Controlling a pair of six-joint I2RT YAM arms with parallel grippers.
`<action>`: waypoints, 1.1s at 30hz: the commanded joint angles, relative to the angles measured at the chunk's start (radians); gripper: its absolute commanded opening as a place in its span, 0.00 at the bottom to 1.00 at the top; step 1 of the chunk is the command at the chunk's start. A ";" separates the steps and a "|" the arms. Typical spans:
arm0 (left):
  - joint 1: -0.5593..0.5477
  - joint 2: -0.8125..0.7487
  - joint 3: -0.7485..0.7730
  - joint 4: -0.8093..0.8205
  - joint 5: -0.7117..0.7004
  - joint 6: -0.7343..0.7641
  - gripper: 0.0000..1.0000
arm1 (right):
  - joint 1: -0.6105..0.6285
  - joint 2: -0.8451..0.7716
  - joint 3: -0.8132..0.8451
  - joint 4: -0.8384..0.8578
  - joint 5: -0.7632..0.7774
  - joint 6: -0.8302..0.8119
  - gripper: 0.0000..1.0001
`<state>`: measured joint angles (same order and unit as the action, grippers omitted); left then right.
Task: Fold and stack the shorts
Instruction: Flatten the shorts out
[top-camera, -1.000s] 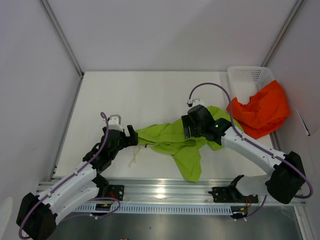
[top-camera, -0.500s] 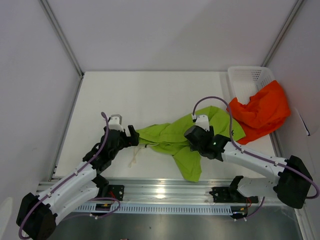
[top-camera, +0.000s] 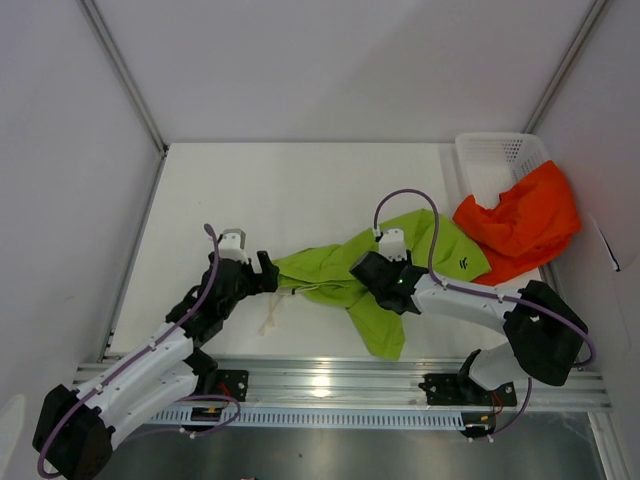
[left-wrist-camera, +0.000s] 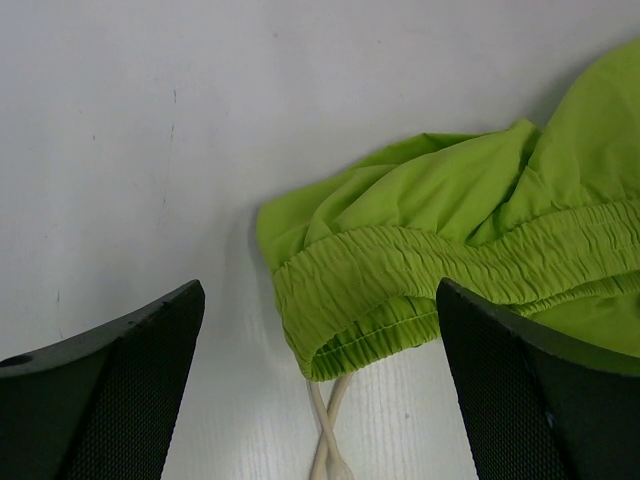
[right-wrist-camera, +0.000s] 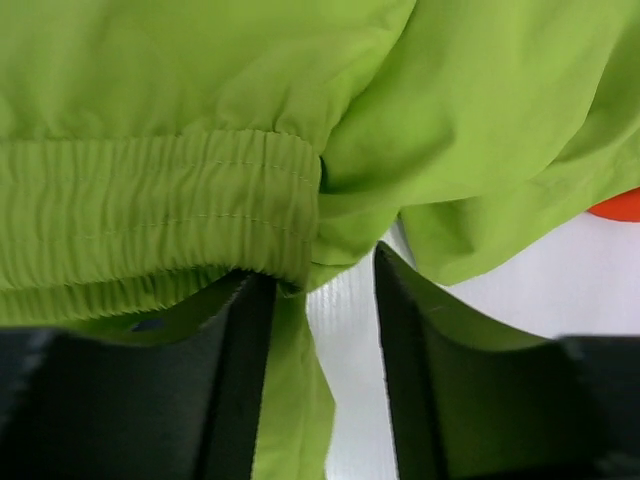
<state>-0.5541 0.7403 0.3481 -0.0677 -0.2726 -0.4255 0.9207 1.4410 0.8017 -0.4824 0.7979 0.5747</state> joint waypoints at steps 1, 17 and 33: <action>-0.004 0.016 0.023 0.046 0.023 0.031 0.98 | -0.016 -0.011 0.057 0.122 0.087 0.024 0.44; -0.004 0.117 0.049 0.062 0.059 0.050 0.76 | -0.118 0.073 0.175 0.203 -0.065 -0.078 0.00; -0.004 0.252 0.100 0.049 0.044 0.040 0.56 | -0.183 0.096 0.194 0.217 -0.149 -0.076 0.00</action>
<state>-0.5541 0.9409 0.3866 -0.0254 -0.2237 -0.3912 0.7555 1.5383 0.9565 -0.3042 0.6628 0.4965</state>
